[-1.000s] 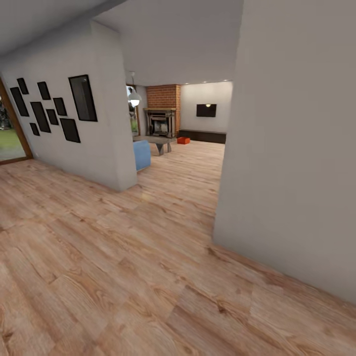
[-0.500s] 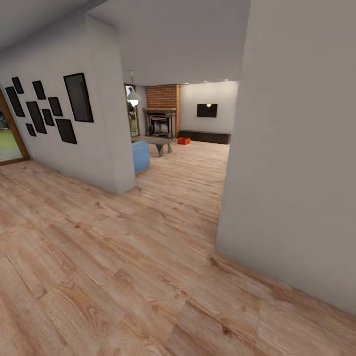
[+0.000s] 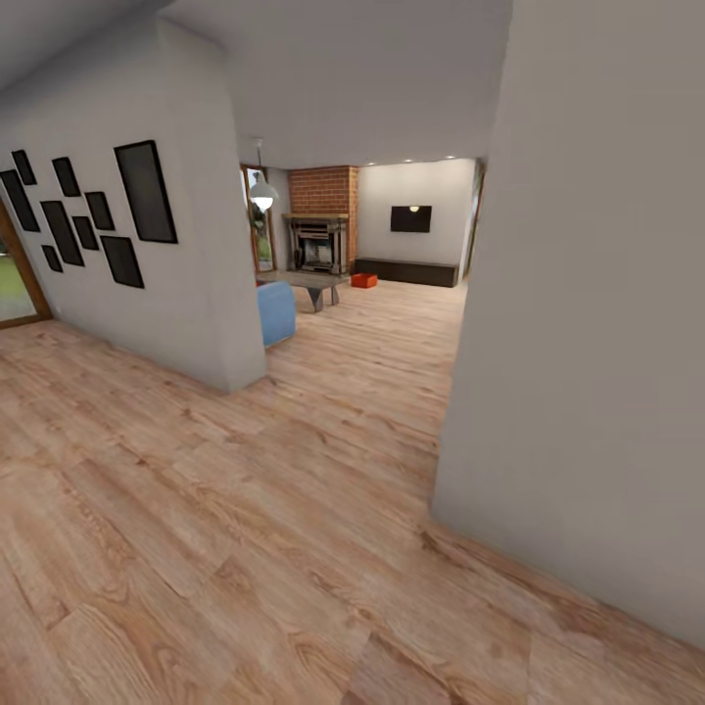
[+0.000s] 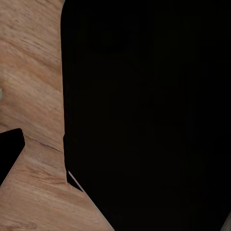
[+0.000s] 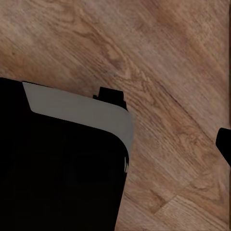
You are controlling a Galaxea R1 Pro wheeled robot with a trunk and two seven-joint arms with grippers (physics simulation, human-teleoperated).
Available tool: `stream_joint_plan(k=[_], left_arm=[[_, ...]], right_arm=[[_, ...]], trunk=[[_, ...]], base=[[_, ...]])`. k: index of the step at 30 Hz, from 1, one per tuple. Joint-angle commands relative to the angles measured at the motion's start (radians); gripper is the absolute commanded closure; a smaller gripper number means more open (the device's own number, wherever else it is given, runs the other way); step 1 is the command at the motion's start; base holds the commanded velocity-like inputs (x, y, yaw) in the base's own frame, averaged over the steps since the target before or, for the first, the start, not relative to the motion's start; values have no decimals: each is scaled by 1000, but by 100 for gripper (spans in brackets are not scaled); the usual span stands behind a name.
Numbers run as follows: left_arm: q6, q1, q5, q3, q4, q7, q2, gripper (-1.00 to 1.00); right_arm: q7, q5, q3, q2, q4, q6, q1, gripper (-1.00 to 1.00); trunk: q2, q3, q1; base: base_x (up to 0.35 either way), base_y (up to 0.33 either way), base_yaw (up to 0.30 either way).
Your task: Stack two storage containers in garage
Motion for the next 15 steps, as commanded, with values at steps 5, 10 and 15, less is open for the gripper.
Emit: stream_joint_plan(k=[5, 10, 15], left_arm=[[0, 0, 5, 1, 0, -2, 0, -100], [0, 0, 5, 1, 0, -2, 0, -100], [0, 0, 5, 1, 0, -2, 0, -100]], right_arm=[[0, -8, 9, 1, 3, -6, -1, -100], [0, -8, 9, 2, 3, -6, -1, -100], [0, -8, 9, 1, 3, -6, -1, -100]], trunk=[[0, -1, 1], [0, -1, 1], [0, -1, 1]], base=[[322, 0, 0], [322, 0, 51], [322, 0, 248]])
